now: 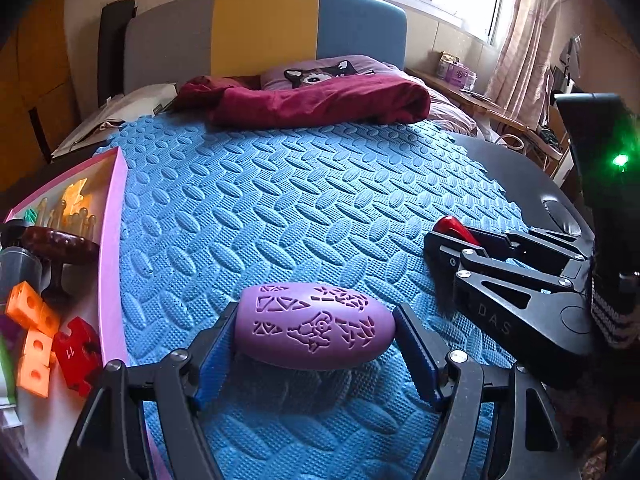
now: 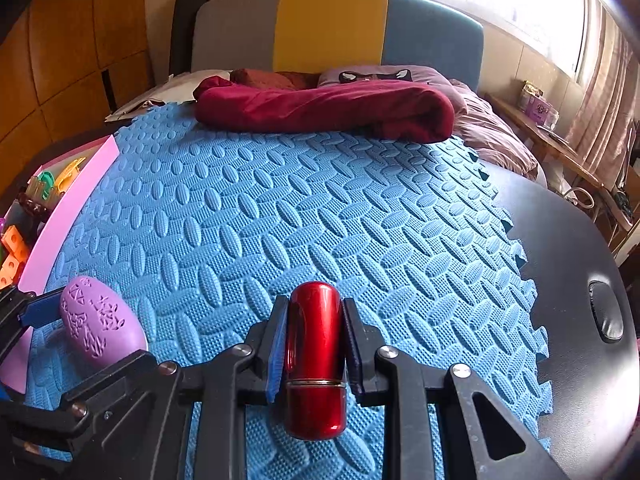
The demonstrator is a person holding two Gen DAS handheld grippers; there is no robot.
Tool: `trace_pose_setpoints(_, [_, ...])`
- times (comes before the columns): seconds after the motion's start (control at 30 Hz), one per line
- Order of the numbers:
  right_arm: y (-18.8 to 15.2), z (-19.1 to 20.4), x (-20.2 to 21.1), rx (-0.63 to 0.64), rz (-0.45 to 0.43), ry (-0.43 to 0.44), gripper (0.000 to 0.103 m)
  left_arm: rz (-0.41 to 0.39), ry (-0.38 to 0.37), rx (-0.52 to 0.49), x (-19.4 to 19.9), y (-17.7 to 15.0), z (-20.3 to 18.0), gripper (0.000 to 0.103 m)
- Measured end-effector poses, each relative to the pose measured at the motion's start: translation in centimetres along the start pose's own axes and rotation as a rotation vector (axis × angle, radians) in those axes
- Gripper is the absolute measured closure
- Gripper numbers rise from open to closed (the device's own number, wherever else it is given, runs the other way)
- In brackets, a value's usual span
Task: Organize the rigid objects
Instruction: 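Carry the lilac egg into the tray and open the left gripper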
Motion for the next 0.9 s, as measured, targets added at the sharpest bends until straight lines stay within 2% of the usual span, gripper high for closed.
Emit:
trace_pose_setpoints(0.4, [0.0, -0.1, -0.1, -0.005, -0.001, 0.007, 0.079, -0.034, -0.011, -0.025, 2.3, -0.4, -1.2, 0.028])
trace_pose_setpoints(0.9, [0.0, -0.1, 0.0, -0.005, -0.001, 0.007, 0.079, -0.101, -0.055, -0.033, 6.9, 1.0, -2.4, 0.027])
Point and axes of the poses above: each gripper's, at about its wrist camera, not at the fingertips, and x roughly against the way its jaws point, z to its left, y to its top, the point moved 8 cm from there along -x, roughly the way its jaws point, and after that the axes turned 9 degrees about x, right-handed, at the moved point
